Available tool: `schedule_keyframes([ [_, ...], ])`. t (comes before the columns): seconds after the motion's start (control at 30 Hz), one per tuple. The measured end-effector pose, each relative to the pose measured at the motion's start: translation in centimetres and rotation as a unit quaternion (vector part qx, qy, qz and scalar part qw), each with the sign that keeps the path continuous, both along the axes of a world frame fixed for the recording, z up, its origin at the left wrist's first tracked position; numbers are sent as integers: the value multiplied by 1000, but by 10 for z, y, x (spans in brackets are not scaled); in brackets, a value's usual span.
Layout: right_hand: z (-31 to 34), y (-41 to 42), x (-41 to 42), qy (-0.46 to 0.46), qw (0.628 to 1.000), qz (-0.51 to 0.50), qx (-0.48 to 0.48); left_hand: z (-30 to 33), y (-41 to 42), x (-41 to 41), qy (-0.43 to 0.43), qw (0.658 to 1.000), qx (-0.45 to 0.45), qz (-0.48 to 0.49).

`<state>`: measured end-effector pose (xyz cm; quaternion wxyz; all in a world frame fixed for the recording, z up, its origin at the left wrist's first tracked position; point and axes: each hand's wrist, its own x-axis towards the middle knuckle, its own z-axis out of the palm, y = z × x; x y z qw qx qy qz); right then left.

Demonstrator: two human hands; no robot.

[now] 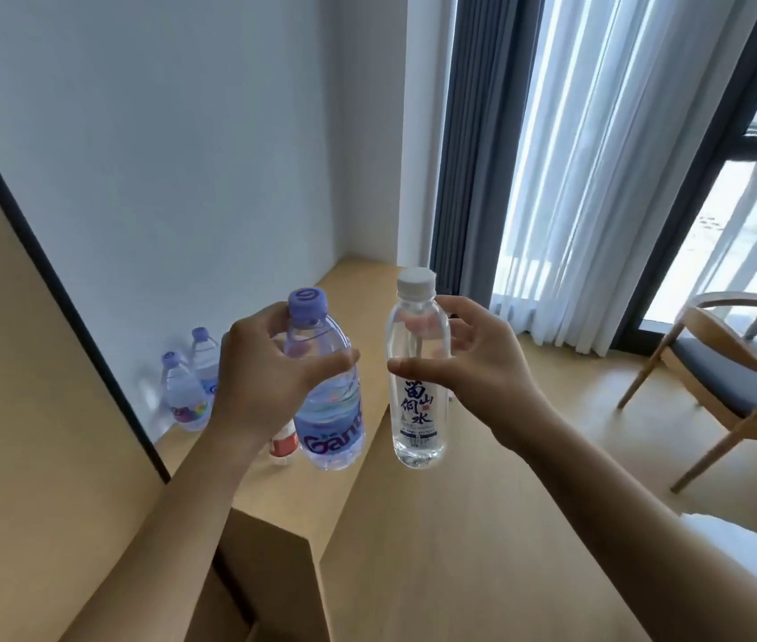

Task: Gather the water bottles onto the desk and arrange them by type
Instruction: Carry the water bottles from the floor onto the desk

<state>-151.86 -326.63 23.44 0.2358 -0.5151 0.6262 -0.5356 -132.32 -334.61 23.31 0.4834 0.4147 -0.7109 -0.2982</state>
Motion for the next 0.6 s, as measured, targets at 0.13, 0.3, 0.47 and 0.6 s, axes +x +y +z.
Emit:
schedule_keyframes([
  [0.13, -9, -87, -27, 10, 1000, 6, 5, -8, -86, -27, 1, 1000, -10, 9],
  [0.3, -5, -203, -48, 12, 999, 29, 15, -4, -196, -44, -7, 999, -12, 46],
  [0.47, -10, -308, -56, 11, 998, 66, 12, -2, -279, -45, -18, 995, -15, 99],
  [0.6, -25, -382, -57, -6, 994, 110, 24, -20, -333, -39, -19, 988, 5, 152],
])
